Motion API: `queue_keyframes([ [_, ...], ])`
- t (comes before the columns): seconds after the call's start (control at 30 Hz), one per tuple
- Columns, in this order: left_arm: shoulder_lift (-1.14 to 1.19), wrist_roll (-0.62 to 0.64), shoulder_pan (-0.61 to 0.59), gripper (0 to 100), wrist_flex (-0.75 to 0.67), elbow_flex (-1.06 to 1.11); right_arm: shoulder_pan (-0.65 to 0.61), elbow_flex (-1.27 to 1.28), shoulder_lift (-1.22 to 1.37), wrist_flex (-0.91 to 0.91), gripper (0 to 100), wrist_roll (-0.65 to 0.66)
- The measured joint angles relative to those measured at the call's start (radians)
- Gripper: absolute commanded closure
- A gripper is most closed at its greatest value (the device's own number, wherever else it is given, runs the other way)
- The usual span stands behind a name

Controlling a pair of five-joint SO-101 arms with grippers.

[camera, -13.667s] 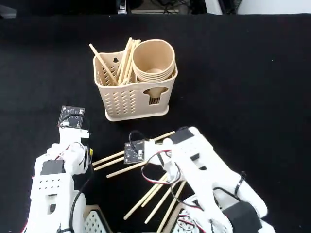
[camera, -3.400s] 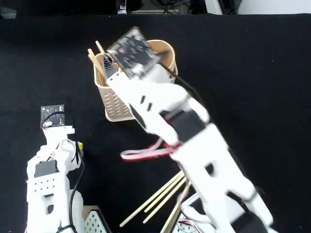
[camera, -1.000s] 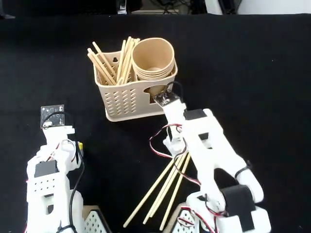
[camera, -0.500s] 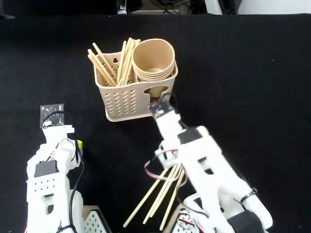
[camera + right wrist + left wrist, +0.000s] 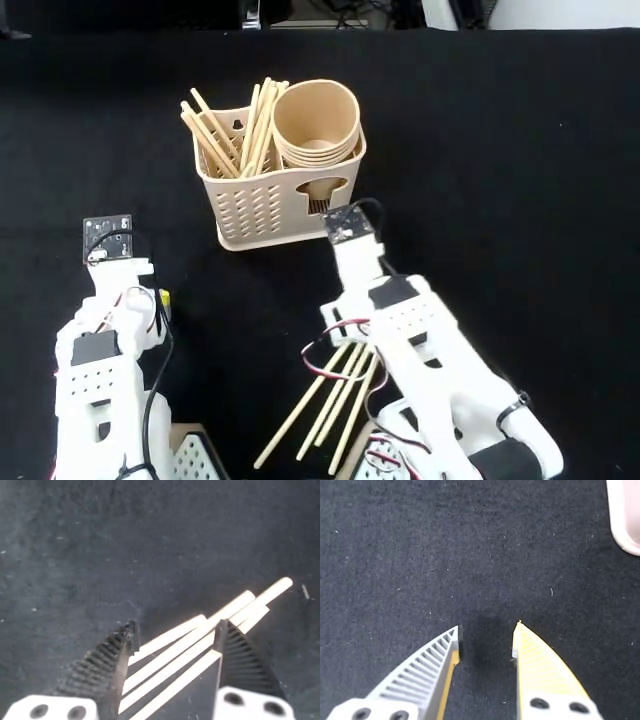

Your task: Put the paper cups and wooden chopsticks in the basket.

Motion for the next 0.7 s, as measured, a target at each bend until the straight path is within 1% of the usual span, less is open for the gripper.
queue_keyframes([
  [0.13, 0.000, 0.000, 0.000, 81, 0.000, 0.000, 0.055, 0.000, -0.002, 0.037, 73.7, 0.087],
  [0.33, 0.000, 0.000, 0.000, 81, 0.000, 0.000, 0.189, 0.000, -0.002, 0.041, 73.4, 0.147],
  [0.7, 0.000, 0.000, 0.000, 81, 0.000, 0.000, 0.201, 0.008, -0.002, 0.041, 73.5, 0.155],
])
